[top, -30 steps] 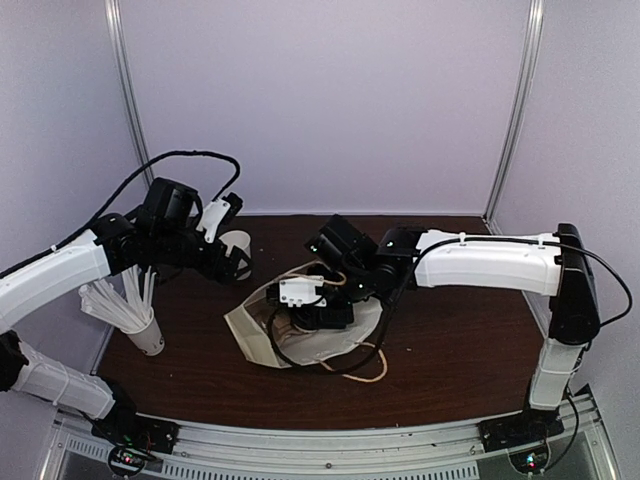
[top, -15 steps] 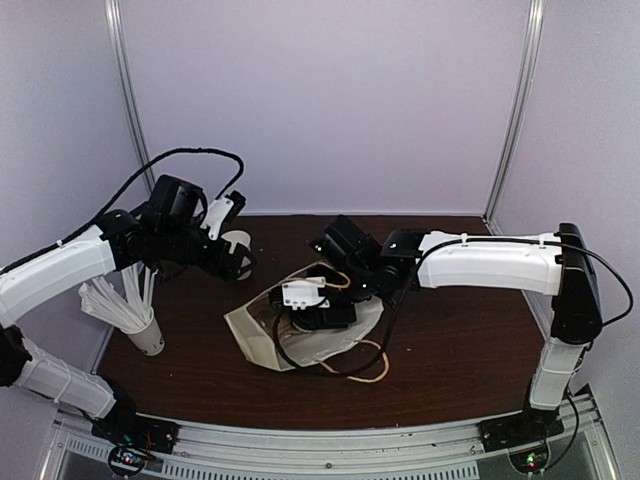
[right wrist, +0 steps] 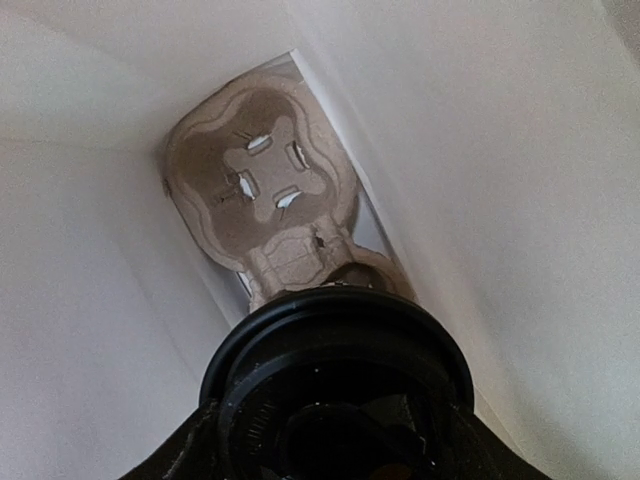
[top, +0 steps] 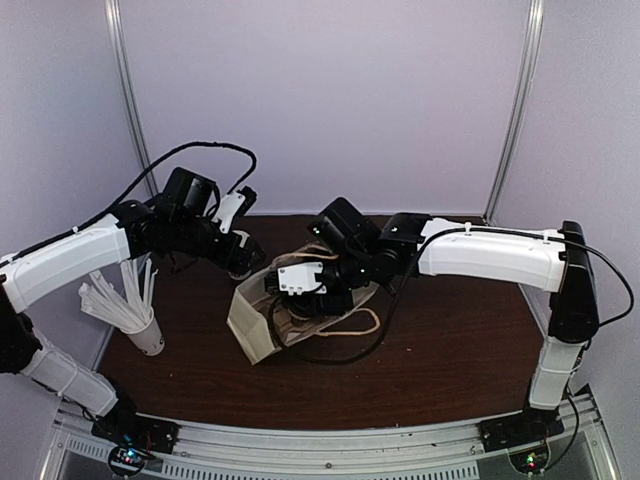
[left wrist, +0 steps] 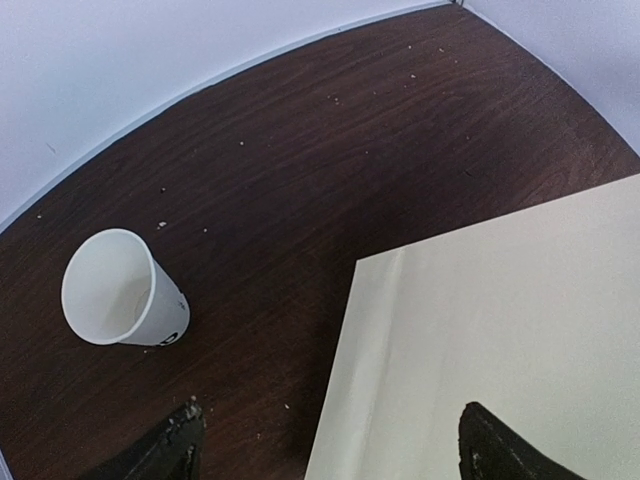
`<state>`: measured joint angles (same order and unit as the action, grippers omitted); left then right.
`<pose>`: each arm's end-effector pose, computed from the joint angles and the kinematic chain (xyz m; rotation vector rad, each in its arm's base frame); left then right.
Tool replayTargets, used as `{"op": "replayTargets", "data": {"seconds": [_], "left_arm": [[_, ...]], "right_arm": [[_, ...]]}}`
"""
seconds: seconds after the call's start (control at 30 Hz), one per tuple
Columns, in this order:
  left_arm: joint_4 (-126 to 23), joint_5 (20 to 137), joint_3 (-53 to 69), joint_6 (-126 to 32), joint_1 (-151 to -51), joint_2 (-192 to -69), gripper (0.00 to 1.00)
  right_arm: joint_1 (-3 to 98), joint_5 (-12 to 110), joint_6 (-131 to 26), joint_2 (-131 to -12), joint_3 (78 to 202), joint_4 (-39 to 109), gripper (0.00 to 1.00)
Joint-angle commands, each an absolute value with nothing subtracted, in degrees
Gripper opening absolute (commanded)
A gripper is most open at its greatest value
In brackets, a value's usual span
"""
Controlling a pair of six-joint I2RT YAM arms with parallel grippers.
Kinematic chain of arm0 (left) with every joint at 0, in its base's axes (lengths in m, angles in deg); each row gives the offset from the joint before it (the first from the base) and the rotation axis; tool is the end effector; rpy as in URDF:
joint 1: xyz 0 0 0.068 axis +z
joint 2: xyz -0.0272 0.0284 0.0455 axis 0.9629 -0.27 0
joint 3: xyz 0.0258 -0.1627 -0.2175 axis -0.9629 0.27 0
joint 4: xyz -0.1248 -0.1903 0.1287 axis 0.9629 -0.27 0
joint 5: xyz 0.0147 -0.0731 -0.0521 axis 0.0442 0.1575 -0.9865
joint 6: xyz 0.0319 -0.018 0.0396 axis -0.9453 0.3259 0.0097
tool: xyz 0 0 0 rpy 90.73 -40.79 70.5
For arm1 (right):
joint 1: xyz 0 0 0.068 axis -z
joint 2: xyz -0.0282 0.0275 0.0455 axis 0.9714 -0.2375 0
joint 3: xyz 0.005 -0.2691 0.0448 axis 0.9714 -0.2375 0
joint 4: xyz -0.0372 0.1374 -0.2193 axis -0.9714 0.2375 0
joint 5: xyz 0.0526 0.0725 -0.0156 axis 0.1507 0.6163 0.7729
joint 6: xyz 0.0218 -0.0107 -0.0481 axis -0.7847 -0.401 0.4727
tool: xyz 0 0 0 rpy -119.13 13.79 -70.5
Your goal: Pack the takeout coffee
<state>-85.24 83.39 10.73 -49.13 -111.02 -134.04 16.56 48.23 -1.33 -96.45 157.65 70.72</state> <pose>0.2413 -0.1823 0.3210 0.5760 2.2529 -0.4791 0.2074 0.3628 0.2883 -1.9484 1.4583 0.2571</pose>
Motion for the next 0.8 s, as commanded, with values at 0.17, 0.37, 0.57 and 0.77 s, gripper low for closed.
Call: {"op": "replayTargets", "data": {"seconds": [0.17, 0.37, 0.57, 0.77], "left_arm": [[-84.3, 81.3, 8.5, -50.9, -110.2, -135.8, 0.89], [-84.3, 81.3, 8.6, -51.2, -110.0, -135.2, 0.89], [-84.1, 80.5, 8.8, -52.0, -109.9, -135.7, 0.89], [-81.2, 77.9, 9.5, -52.1, -109.9, -133.8, 0.88]], "right_arm": [[16.8, 44.7, -0.2, -98.0, 155.8, 67.6, 0.48], [16.8, 44.1, -1.6, -98.4, 155.4, 67.2, 0.47], [17.4, 43.1, -2.4, -99.3, 155.0, 65.0, 0.47], [17.5, 42.2, -3.0, -100.9, 153.1, 61.3, 0.47]]}}
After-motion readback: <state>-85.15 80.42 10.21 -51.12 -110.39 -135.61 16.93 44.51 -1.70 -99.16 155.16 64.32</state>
